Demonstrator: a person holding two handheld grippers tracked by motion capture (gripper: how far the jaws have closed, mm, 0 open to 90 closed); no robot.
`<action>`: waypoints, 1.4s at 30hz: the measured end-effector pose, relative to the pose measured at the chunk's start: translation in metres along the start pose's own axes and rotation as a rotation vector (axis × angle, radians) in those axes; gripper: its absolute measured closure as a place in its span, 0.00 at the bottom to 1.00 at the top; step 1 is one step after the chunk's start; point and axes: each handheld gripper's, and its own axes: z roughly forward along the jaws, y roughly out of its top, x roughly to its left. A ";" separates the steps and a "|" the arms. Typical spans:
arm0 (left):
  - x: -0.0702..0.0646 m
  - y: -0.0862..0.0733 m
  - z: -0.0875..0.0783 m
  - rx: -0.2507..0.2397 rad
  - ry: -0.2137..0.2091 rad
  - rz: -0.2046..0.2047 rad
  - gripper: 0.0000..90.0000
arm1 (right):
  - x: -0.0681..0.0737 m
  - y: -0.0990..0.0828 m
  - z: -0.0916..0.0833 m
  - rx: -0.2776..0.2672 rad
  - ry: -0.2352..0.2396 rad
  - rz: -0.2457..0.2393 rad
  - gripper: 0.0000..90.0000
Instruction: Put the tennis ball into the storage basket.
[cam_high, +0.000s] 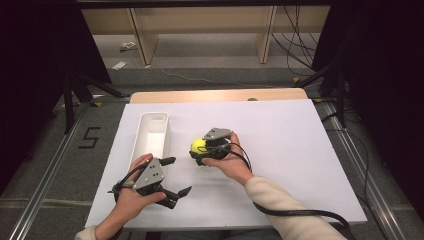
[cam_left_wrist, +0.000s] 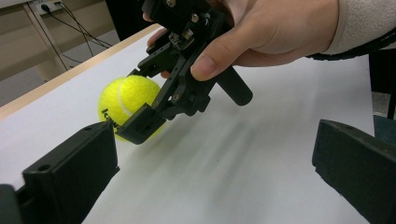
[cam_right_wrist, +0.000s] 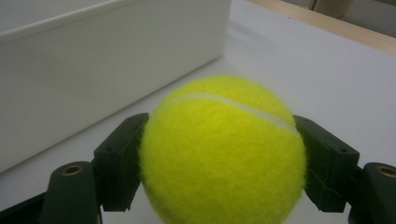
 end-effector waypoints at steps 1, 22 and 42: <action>0.000 0.000 0.000 0.000 0.000 0.000 0.00 | 0.000 0.001 -0.001 -0.002 0.002 0.001 0.29; 0.000 0.000 0.000 0.000 0.001 0.001 0.00 | 0.005 0.014 -0.010 -0.049 0.010 -0.003 0.29; 0.000 0.000 0.000 0.001 0.001 0.004 0.00 | 0.007 0.024 -0.018 -0.089 0.017 -0.002 0.29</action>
